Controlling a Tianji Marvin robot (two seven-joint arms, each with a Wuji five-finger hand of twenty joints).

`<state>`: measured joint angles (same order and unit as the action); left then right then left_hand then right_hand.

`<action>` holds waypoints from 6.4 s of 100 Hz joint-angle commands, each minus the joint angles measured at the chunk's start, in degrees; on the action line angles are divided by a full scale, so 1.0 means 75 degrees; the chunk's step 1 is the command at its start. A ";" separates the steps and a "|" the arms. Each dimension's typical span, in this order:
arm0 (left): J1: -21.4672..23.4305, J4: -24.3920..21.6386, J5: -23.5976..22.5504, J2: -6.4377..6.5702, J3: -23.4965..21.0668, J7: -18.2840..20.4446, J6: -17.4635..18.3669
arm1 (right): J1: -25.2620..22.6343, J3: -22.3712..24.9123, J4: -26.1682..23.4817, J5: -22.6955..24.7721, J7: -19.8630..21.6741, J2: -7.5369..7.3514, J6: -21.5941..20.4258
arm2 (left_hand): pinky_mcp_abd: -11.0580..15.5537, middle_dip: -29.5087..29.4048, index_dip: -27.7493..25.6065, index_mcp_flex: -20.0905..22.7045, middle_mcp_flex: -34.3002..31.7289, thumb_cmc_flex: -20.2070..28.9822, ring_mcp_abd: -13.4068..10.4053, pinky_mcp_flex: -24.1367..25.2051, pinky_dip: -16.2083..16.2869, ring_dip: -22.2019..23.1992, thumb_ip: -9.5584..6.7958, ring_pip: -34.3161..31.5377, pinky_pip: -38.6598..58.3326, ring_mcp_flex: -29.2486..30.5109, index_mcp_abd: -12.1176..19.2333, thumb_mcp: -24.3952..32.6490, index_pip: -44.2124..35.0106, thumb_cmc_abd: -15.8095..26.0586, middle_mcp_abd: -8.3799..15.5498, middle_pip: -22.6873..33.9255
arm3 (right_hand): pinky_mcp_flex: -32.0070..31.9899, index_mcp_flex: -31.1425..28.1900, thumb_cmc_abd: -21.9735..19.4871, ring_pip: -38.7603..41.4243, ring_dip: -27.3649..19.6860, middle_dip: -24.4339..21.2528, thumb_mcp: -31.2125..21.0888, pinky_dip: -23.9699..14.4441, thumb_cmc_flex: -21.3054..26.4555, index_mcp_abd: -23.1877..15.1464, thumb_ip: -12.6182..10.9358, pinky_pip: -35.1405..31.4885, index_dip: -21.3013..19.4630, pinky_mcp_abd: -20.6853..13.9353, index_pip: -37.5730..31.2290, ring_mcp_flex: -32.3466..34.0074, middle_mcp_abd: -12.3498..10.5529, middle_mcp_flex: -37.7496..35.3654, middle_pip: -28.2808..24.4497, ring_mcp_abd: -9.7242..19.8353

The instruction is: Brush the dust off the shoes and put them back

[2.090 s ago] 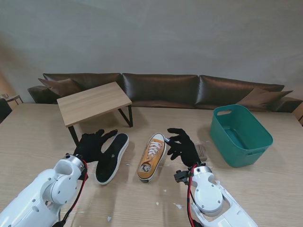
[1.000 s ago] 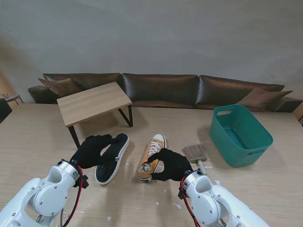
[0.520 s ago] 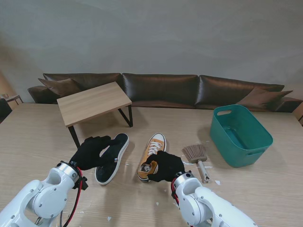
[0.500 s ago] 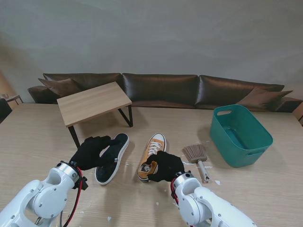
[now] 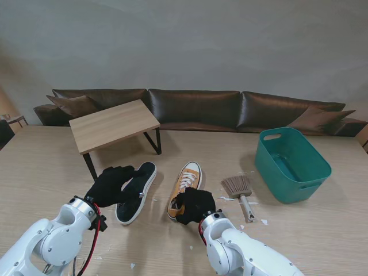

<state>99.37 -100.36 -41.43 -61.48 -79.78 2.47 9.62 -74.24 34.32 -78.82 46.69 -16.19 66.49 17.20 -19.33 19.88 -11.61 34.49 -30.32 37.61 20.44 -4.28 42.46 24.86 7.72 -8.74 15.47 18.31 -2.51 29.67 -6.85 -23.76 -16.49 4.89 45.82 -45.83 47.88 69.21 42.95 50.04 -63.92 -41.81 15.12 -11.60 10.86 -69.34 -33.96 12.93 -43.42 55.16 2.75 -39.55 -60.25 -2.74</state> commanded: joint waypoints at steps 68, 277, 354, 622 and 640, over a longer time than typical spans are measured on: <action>-0.0060 0.0070 -0.0524 -0.0004 0.0172 0.0008 -0.0163 | -0.0063 0.0761 0.0656 -0.0891 -0.0457 0.0198 -0.3075 | -0.0081 0.0131 -0.0067 0.0378 -0.0303 0.0419 0.0011 -0.0096 0.0205 0.0122 -0.0357 -0.0036 -0.0215 0.0152 -0.0170 -0.0264 -0.0132 0.0330 -0.0136 0.0028 | -0.1155 -0.0918 -0.1370 0.1864 0.0545 0.1966 -0.1560 -0.0475 0.0740 0.2566 0.0979 -0.1651 -0.2819 -0.0760 -0.5433 0.1832 -0.0769 -0.2309 -0.0650 0.0196; -0.1516 0.1129 0.2416 -0.0793 0.2664 -0.2068 0.0978 | -0.1492 0.2826 -0.2838 -0.6999 0.0318 0.0768 -0.2273 | -0.0519 0.1709 -0.4806 0.1035 -0.1915 0.2605 0.0470 -0.1557 0.1875 0.1344 -0.0238 -0.1827 0.0880 0.1588 -0.0418 -0.0699 -0.5108 -0.0232 -0.0081 0.0872 | -0.1271 -0.1081 -0.1137 0.2179 0.0783 0.2169 -0.1375 -0.1192 0.1431 0.3422 0.0930 -0.1935 -0.3236 -0.0231 -0.4923 0.1997 0.0174 -0.2443 -0.0411 -0.0678; -0.1571 0.0828 0.4761 -0.0780 0.2154 -0.0807 0.0184 | -0.1698 0.3554 -0.2451 -0.6452 0.0336 0.0640 -0.2297 | -0.1183 0.3406 -0.3836 0.1510 -0.5702 0.3736 0.0459 -0.4157 -0.0988 0.1522 -0.0262 -0.4187 0.7601 0.6503 -0.1646 0.0586 -0.5828 -0.0522 0.0026 0.2482 | -0.4373 0.2923 -0.2685 -0.4366 -0.1376 -0.2501 0.1346 0.0066 -0.0339 0.1917 -0.0396 0.2132 0.0542 0.0545 0.1270 -0.1862 0.0599 0.1141 0.3164 -0.1543; -0.0118 -0.0087 0.2891 -0.0570 0.0515 -0.1180 0.0326 | -0.0605 0.1778 -0.0439 -0.5101 -0.0505 0.1219 0.0091 | -0.0933 -0.0078 -0.0562 0.0164 -0.0864 0.1104 0.1147 -0.0970 0.0555 0.0109 -0.0447 -0.0325 0.0356 0.0905 -0.1106 -0.0467 -0.0130 0.0173 -0.1001 0.0076 | 0.0204 -0.2047 -0.0277 0.1255 0.0384 -0.0240 -0.1876 -0.0310 0.2210 0.3139 0.0961 -0.1660 -0.0136 0.1049 -0.2600 0.2606 0.1557 -0.4481 0.1907 -0.1179; -0.0069 -0.0124 0.2585 -0.0494 0.0505 -0.0972 0.0218 | -0.0323 0.1539 -0.0105 -0.5007 -0.0647 0.1397 0.0685 | -0.0919 -0.0044 -0.0621 0.0239 -0.0891 0.1119 0.1111 -0.0975 0.0616 0.0117 -0.0453 -0.0332 0.0316 0.0909 -0.1144 -0.0553 -0.0151 0.0230 -0.0986 0.0072 | 0.0254 -0.1967 -0.0373 0.1329 0.0393 -0.0303 -0.1800 -0.0378 0.2057 0.3036 0.0931 -0.1954 0.0171 0.1027 -0.2538 0.2618 0.1460 -0.4428 0.1818 -0.1097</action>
<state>98.53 -100.84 -21.97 -65.38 -75.94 -6.45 11.76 -77.12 46.06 -79.33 9.15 -21.61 75.94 22.32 -28.02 19.19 -15.76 35.36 -36.37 46.88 29.42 -11.18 46.19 25.67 6.13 -11.63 19.85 27.38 -12.13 26.62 -7.90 -23.83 -24.82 5.60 35.88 -57.12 49.38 78.41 45.74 47.78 -64.76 -43.04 24.50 18.45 22.15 -80.25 -34.24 21.91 -54.91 73.44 18.04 -71.84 -44.81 -18.53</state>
